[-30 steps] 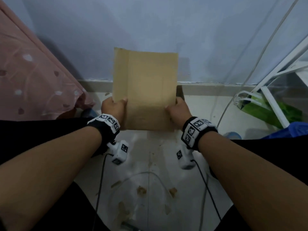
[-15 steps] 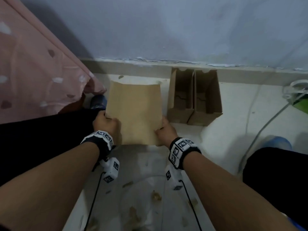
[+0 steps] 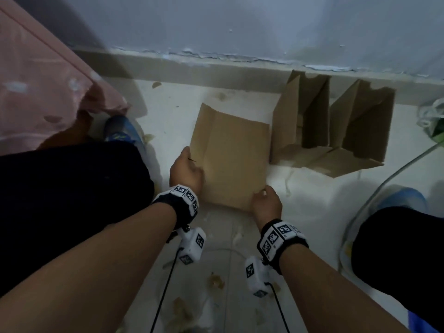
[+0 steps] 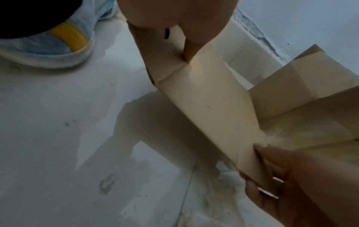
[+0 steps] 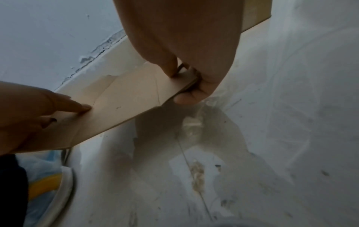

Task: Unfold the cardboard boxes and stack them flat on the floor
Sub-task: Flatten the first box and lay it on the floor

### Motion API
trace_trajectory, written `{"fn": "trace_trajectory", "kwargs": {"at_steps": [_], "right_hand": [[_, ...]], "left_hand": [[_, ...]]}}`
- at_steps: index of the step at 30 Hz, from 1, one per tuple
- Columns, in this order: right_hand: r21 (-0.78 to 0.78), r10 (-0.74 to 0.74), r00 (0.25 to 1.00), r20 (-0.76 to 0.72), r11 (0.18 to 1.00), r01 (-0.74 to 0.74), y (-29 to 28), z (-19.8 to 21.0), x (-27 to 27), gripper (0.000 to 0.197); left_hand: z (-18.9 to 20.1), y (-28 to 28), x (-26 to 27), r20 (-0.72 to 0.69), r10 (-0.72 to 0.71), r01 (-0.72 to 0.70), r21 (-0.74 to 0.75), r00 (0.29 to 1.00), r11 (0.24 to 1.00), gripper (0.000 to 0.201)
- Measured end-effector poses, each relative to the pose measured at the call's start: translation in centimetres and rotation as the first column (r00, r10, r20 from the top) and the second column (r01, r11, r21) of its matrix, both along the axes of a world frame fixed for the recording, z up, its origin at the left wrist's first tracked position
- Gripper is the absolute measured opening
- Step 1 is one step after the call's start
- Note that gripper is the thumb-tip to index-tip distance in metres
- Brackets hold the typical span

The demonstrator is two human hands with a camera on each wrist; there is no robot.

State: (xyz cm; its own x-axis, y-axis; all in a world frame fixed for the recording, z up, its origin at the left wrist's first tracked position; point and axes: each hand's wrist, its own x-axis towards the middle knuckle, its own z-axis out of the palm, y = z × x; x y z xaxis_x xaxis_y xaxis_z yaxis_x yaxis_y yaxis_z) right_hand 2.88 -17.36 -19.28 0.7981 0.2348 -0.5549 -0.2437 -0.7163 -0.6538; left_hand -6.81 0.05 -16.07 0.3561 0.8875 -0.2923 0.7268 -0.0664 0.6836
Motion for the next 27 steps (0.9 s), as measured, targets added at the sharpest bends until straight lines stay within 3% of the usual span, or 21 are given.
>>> {"fn": "trace_trajectory", "kwargs": {"at_steps": [3,5,8,12,14,15,17,22,24,27], "right_hand": [[0.145,0.031,0.999,-0.036,0.989,-0.026,1.7,-0.1,-0.6,0.017],[0.170,0.028,0.996,-0.087,0.985,-0.013,2.6,-0.3,-0.9,0.013],[0.068,0.102,0.990,-0.101,0.993,-0.095,2.5,-1.1,-0.8,0.022],[-0.198,0.236,0.972,0.013,0.953,-0.229,-0.3,-2.4,-0.6,0.041],[-0.330,0.438,0.898,0.046,0.855,-0.400,-1.9,-2.4,-0.9,0.042],[-0.392,0.568,0.822,0.027,0.763,-0.515,-2.5,-2.3,-1.1,0.043],[-0.463,0.724,0.689,-0.019,0.605,-0.648,-3.5,-1.9,-1.6,0.041],[-0.538,0.783,0.620,-0.054,0.500,-0.679,-3.1,-1.4,-1.1,0.030],[-0.565,0.770,0.634,-0.068,0.494,-0.660,-2.7,-1.3,-0.7,0.027],[-0.629,0.616,0.786,-0.055,0.590,-0.506,-3.0,-0.5,-0.2,0.016]], "left_hand": [[-0.8,1.4,-1.2,0.005,0.064,-0.064,0.077,0.998,0.995,0.046],[-1.5,2.3,-1.8,-0.023,0.038,-0.035,0.116,0.999,0.993,0.043],[-2.7,2.6,-2.3,-0.040,-0.043,0.047,0.104,0.998,0.993,0.052],[-4.3,1.6,-1.9,0.001,-0.037,0.036,0.134,0.999,0.990,0.049],[-4.7,1.2,-1.7,0.003,0.006,-0.006,0.118,1.000,0.993,0.048],[-4.6,1.0,-1.5,-0.024,-0.001,0.004,0.117,1.000,0.993,0.049],[-4.4,0.6,-1.4,-0.141,-0.092,0.116,0.172,0.986,0.978,0.054],[-3.7,-1.6,-1.1,-0.212,-0.361,0.406,0.239,0.908,0.882,0.057],[-3.4,-2.7,-0.8,-0.227,-0.464,0.510,0.230,0.856,0.829,0.055],[-3.3,-4.8,-0.4,-0.241,-0.642,0.685,0.212,0.728,0.697,0.050]]}}
